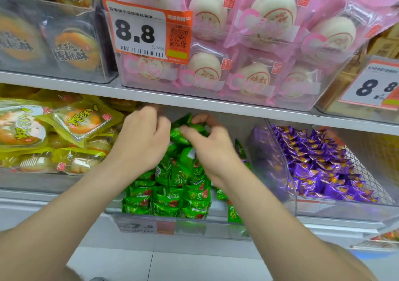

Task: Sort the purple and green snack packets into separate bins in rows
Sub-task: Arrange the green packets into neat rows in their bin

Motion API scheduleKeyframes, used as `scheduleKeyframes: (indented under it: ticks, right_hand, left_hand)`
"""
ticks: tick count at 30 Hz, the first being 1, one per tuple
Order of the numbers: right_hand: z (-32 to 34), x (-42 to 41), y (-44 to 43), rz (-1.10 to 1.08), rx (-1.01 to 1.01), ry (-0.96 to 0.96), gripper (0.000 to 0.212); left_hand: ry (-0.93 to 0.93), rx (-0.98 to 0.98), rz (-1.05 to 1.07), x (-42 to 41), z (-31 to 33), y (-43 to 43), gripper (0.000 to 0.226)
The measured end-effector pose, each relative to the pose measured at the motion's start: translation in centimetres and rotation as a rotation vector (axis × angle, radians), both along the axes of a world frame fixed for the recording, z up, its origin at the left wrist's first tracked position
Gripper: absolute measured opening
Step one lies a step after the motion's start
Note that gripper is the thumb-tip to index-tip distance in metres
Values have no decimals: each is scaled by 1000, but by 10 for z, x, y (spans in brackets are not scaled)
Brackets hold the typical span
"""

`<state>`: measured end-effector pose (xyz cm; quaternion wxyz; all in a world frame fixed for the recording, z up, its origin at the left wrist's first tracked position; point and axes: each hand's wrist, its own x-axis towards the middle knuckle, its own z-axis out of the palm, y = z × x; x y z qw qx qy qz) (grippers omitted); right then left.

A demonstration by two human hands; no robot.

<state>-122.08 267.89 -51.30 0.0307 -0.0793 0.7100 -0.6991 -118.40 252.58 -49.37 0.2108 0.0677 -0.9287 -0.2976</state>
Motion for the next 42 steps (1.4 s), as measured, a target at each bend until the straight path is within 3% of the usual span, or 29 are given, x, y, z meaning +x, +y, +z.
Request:
scheduleKeyframes:
  ticks: [3, 6, 9, 11, 13, 15, 17, 20, 29, 34, 38, 42]
  right_hand:
    - [-12, 11, -19, 189, 151, 98, 29]
    - [-11, 13, -17, 351, 327, 193, 44]
    - [-4, 11, -6, 486, 259, 89, 57]
    - [4, 9, 4, 470, 210, -3, 66]
    - [8, -1, 19, 328, 292, 10, 59]
    - [7, -18, 42, 137, 555, 117, 48]
    - [9, -31, 73, -30, 955, 218, 40]
    - [4, -40, 103, -117, 1410, 221, 31]
    - [-31, -42, 68, 104, 1824, 91, 49]
    - [-26, -46, 70, -57, 1620, 254, 39]
    - [0, -40, 83, -12, 1049, 172, 33]
    - [20, -8, 110, 138, 560, -18, 26]
  left_hand:
    - [19, -8, -49, 8, 2, 3, 38]
    - [-92, -108, -117, 9, -2, 4, 55]
    - [-114, -142, -136, 9, -1, 7, 49]
    - [-134, -189, -134, 9, -3, 6, 43]
    - [-171, -266, -140, 10, -5, 7, 39]
    - [-173, -316, -149, 11, -7, 10, 31]
    - [-150, -358, -165, 11, -9, 15, 30]
    - [-149, -377, -197, 5, -14, 19, 32]
    - [-189, -363, -271, -10, -26, 35, 33]
    - [-126, -338, -320, -8, -27, 43, 31]
    - [-40, -273, -377, -8, -26, 49, 34]
    - [33, -120, -529, -1, -16, 59, 56]
